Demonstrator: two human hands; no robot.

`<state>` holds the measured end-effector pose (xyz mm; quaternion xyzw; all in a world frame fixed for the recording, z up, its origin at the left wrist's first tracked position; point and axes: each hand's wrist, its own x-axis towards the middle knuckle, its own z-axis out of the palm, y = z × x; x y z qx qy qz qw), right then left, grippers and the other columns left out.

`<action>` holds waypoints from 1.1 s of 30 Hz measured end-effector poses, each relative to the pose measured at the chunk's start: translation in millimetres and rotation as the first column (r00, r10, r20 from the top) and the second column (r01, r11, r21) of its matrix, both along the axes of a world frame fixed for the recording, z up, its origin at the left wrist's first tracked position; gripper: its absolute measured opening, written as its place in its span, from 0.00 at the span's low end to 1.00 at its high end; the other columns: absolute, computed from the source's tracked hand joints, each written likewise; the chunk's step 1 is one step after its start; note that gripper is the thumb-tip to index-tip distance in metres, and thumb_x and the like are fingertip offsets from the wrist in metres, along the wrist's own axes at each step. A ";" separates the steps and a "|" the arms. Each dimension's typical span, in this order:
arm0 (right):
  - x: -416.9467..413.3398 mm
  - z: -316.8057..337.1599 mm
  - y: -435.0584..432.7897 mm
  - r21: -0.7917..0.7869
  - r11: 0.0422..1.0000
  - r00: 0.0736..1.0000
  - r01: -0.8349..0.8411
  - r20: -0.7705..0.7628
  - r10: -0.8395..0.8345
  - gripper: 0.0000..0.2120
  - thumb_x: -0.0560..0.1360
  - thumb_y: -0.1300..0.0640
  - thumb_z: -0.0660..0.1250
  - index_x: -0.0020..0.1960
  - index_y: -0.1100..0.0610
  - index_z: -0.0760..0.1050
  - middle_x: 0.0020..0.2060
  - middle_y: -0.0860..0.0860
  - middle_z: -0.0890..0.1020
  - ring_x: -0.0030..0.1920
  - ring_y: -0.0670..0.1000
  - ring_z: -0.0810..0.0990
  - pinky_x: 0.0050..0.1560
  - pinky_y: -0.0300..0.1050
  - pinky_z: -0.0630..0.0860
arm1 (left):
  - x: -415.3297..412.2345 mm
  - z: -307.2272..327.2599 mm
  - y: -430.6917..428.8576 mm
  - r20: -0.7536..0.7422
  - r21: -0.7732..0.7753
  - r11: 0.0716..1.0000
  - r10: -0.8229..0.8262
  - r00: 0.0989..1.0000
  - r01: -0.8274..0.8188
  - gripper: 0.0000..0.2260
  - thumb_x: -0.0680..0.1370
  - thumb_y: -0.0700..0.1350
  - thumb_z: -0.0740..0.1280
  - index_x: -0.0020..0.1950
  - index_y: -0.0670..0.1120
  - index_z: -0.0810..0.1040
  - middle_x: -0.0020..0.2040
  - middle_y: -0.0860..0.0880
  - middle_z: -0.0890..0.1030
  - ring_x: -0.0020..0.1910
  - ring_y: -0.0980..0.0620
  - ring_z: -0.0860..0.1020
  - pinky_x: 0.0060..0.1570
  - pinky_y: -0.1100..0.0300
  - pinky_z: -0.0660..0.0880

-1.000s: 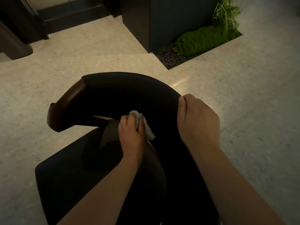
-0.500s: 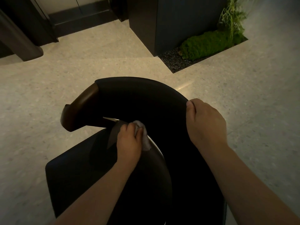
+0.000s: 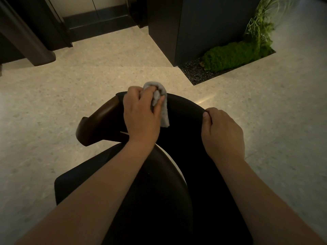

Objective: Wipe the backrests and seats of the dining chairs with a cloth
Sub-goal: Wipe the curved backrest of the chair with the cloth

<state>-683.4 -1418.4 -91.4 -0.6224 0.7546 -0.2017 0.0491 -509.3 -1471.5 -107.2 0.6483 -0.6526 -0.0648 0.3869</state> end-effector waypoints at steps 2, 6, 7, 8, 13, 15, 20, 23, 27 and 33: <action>0.0 -0.3 -0.2 -0.011 1.000 1.000 0.002 -0.005 -0.002 0.15 0.82 0.52 0.52 0.52 0.57 0.75 0.39 0.47 0.74 0.37 0.49 0.73 0.38 0.43 0.64 | 0.3 -3.3 -14.4 0.099 0.059 0.998 0.020 0.995 -0.026 0.12 0.80 0.53 0.62 0.57 0.47 0.76 0.55 0.46 0.72 0.53 0.51 0.68 0.44 0.61 0.68; 0.5 -0.5 -0.4 -0.013 1.000 1.000 0.001 -0.014 -0.001 0.15 0.82 0.52 0.51 0.53 0.56 0.75 0.39 0.47 0.74 0.37 0.48 0.73 0.38 0.42 0.64 | -2.6 -16.8 -15.3 0.116 0.075 0.995 0.056 0.992 -0.065 0.12 0.80 0.52 0.62 0.57 0.45 0.76 0.55 0.45 0.73 0.52 0.48 0.70 0.45 0.61 0.66; 0.7 -0.5 -0.4 -0.012 1.000 1.000 0.002 -0.017 -0.002 0.15 0.82 0.51 0.51 0.53 0.56 0.75 0.39 0.46 0.73 0.37 0.48 0.72 0.38 0.41 0.64 | -3.6 -20.1 -11.4 0.092 0.063 0.997 0.047 0.995 -0.053 0.12 0.79 0.51 0.63 0.56 0.45 0.76 0.54 0.45 0.73 0.51 0.49 0.71 0.45 0.62 0.66; 1.0 -0.8 -0.5 -0.010 1.000 1.000 0.001 -0.022 -0.001 0.16 0.82 0.51 0.51 0.53 0.56 0.75 0.39 0.46 0.73 0.37 0.47 0.72 0.38 0.41 0.63 | -4.3 -24.0 -6.4 0.064 0.053 0.998 0.035 0.997 -0.039 0.11 0.79 0.50 0.64 0.56 0.45 0.76 0.53 0.46 0.73 0.50 0.50 0.71 0.45 0.63 0.66; 2.4 -0.9 -0.5 -0.019 1.000 1.000 0.010 -0.028 -0.010 0.15 0.82 0.52 0.52 0.51 0.57 0.75 0.37 0.46 0.72 0.35 0.48 0.71 0.37 0.41 0.62 | -2.1 -44.3 28.3 -0.091 0.118 0.992 -0.021 0.996 0.032 0.10 0.78 0.52 0.63 0.51 0.46 0.73 0.48 0.52 0.71 0.47 0.57 0.70 0.44 0.67 0.64; 2.6 -0.6 -0.3 -0.018 1.000 0.999 0.011 -0.030 -0.011 0.15 0.82 0.52 0.52 0.51 0.57 0.75 0.37 0.47 0.72 0.35 0.48 0.70 0.36 0.42 0.62 | 0.4 -46.0 37.5 -0.106 0.144 0.988 -0.040 0.994 0.055 0.10 0.78 0.54 0.62 0.51 0.47 0.73 0.48 0.54 0.69 0.45 0.58 0.69 0.42 0.69 0.64; 3.4 -1.0 0.8 -0.024 1.000 0.999 0.007 -0.041 -0.008 0.15 0.82 0.52 0.52 0.51 0.57 0.75 0.37 0.47 0.73 0.36 0.49 0.72 0.37 0.42 0.65 | -7.9 -13.8 7.6 -0.058 0.008 0.999 -0.051 0.997 0.052 0.15 0.78 0.57 0.61 0.56 0.47 0.75 0.51 0.50 0.71 0.49 0.56 0.68 0.44 0.72 0.61; 3.4 -0.3 0.7 -0.011 1.000 0.999 0.008 -0.046 -0.008 0.15 0.82 0.52 0.51 0.52 0.57 0.75 0.38 0.47 0.73 0.36 0.49 0.72 0.37 0.43 0.65 | -22.0 -5.2 -13.5 0.071 0.059 0.996 -0.074 0.995 0.070 0.16 0.78 0.57 0.61 0.58 0.47 0.75 0.52 0.46 0.73 0.49 0.51 0.70 0.42 0.63 0.67; 2.3 0.6 1.4 0.000 1.000 0.999 0.001 -0.038 -0.001 0.16 0.82 0.52 0.51 0.53 0.57 0.75 0.39 0.48 0.76 0.37 0.49 0.74 0.38 0.43 0.69 | -16.2 -13.9 -18.2 0.153 0.076 0.996 -0.057 0.987 0.046 0.18 0.80 0.58 0.57 0.56 0.45 0.74 0.52 0.44 0.73 0.47 0.48 0.72 0.39 0.59 0.65; 3.0 -0.8 1.4 -0.032 0.999 0.999 0.006 -0.044 -0.008 0.16 0.82 0.52 0.52 0.52 0.58 0.76 0.37 0.47 0.72 0.35 0.48 0.71 0.37 0.41 0.63 | 2.5 -28.9 -9.8 0.144 0.092 0.994 0.044 0.989 -0.058 0.16 0.79 0.57 0.56 0.55 0.46 0.73 0.49 0.46 0.74 0.42 0.52 0.70 0.37 0.60 0.64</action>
